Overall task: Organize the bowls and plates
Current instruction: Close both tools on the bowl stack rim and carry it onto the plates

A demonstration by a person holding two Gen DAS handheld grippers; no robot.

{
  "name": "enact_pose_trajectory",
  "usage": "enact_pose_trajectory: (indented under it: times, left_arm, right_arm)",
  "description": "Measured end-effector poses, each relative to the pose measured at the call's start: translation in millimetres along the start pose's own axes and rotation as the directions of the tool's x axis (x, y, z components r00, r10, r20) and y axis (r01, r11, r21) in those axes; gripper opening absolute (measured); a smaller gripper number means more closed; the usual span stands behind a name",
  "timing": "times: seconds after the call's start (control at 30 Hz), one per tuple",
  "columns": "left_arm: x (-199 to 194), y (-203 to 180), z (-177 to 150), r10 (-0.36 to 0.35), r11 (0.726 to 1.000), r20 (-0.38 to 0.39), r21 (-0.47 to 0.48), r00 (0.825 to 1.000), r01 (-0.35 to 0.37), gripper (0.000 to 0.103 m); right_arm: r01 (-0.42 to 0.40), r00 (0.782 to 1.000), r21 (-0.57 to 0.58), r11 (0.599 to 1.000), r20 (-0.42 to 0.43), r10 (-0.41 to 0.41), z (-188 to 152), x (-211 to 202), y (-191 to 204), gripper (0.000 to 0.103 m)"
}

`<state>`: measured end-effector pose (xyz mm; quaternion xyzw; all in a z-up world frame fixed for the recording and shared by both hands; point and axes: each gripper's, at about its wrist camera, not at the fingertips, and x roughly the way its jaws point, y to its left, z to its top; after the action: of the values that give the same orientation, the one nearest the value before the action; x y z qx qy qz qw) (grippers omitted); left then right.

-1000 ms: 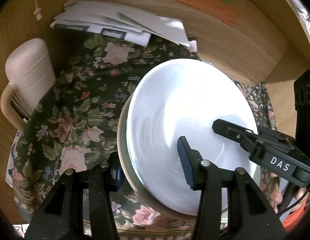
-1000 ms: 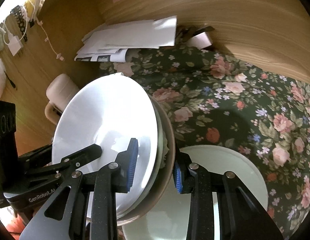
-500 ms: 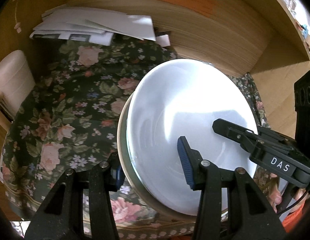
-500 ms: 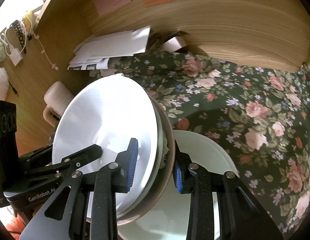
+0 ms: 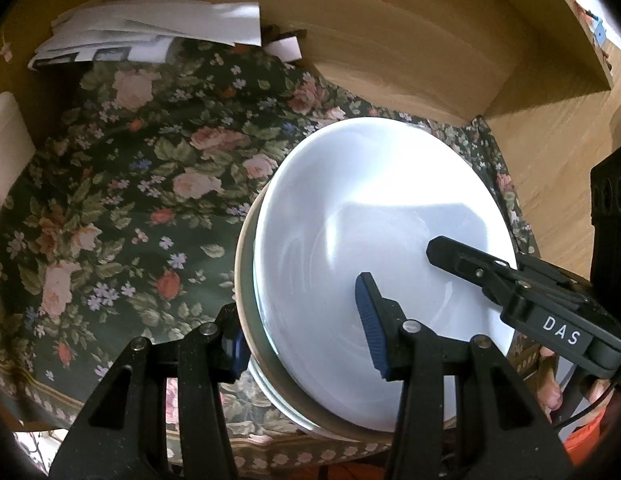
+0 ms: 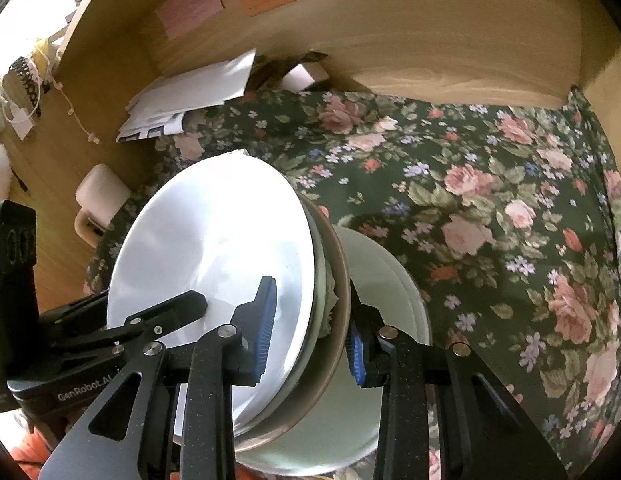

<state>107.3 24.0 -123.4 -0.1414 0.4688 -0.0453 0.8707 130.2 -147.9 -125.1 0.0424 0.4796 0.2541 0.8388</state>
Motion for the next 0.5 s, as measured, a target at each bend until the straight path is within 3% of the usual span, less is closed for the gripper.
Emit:
enact_pose_trajectory:
  times: [0.5]
  left_arm:
    - [18.1, -1.7, -0.6, -0.010, 1.000, -0.042, -0.008, 0.999, 0.010, 0.047]
  right_arm:
    - [0.026, 0.999, -0.004, 1.000, -0.028, -0.026, -6.3, 7.9, -12.1, 0.028]
